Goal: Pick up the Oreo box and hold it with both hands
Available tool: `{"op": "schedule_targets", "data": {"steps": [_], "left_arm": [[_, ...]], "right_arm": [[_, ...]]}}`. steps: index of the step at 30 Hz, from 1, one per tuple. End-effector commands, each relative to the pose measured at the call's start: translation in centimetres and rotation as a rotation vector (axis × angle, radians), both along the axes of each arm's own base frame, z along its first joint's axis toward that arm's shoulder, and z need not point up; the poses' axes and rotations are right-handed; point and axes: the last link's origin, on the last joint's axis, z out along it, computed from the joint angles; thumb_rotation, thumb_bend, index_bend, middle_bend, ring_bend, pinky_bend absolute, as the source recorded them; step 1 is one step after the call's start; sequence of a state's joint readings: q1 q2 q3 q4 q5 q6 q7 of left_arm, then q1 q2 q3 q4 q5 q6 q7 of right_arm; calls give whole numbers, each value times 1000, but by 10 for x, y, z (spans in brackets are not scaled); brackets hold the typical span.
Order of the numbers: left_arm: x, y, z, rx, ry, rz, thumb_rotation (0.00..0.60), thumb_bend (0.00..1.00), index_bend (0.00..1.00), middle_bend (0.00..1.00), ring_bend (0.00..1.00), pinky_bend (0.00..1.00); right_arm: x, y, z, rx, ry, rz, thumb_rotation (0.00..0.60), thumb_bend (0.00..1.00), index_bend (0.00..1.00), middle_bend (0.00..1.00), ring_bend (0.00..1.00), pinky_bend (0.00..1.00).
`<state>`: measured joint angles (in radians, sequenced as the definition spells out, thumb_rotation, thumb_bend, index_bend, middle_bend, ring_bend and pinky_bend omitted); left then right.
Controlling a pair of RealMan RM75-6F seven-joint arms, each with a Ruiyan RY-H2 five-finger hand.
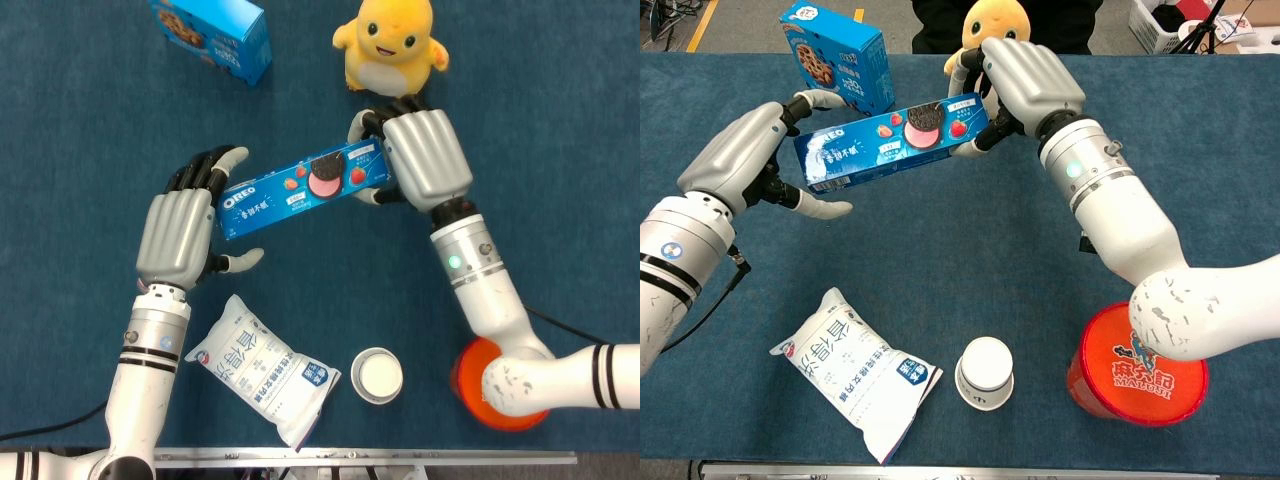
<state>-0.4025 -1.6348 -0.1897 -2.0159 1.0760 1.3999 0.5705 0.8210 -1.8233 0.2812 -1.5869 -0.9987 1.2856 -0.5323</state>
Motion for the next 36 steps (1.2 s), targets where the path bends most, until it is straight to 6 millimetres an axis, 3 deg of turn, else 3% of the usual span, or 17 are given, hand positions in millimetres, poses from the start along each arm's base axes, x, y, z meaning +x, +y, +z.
{"op": "schedule_targets", "data": {"steps": [1, 14, 29, 36], "left_arm": [[-1, 0, -1, 3, -5, 5, 600, 70, 147, 140, 120, 172], [-2, 1, -3, 32, -41, 19, 600, 70, 199, 187, 156, 212], [-6, 1, -4, 77, -48, 24, 600, 70, 361, 379, 311, 317], [-8, 1, -5, 97, -48, 16, 600, 71, 444, 498, 405, 440]], "right_arm": [[1, 2, -4, -1, -6, 1, 600, 14, 660, 632, 416, 299], [7, 11, -19, 12, -52, 17, 600, 13, 661, 634, 424, 299], [8, 16, -20, 28, -89, 24, 600, 14, 662, 634, 425, 299], [7, 17, -18, 32, -109, 20, 600, 14, 661, 634, 425, 299]]}}
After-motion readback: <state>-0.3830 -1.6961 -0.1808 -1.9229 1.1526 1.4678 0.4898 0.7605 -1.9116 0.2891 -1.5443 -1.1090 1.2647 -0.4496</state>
